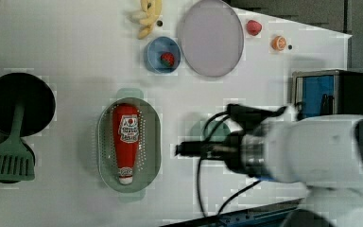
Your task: Pick ketchup from strainer and place it on the table
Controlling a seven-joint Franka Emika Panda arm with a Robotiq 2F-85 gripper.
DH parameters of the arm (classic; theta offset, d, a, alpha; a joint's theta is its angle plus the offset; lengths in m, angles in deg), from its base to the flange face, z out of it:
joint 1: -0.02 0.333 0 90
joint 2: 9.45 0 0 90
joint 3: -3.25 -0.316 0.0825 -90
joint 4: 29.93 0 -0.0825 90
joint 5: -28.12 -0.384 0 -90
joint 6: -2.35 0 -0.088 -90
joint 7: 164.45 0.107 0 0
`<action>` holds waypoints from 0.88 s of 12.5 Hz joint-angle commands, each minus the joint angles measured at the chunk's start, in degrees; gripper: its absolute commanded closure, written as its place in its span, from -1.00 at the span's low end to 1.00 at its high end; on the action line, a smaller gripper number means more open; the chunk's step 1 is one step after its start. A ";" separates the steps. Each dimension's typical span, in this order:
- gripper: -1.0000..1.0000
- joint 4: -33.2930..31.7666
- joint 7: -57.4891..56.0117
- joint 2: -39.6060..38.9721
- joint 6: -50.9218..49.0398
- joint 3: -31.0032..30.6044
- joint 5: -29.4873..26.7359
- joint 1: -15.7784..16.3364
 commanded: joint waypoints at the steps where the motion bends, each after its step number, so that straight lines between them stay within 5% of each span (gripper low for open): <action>1: -1.00 -3.98 2.27 -1.17 9.59 -1.79 1.98 0.39; 6: -1.00 -12.63 2.27 -8.39 29.02 -1.74 10.53 1.23; 11: -1.00 -13.79 4.08 -19.84 40.40 -1.32 15.48 1.52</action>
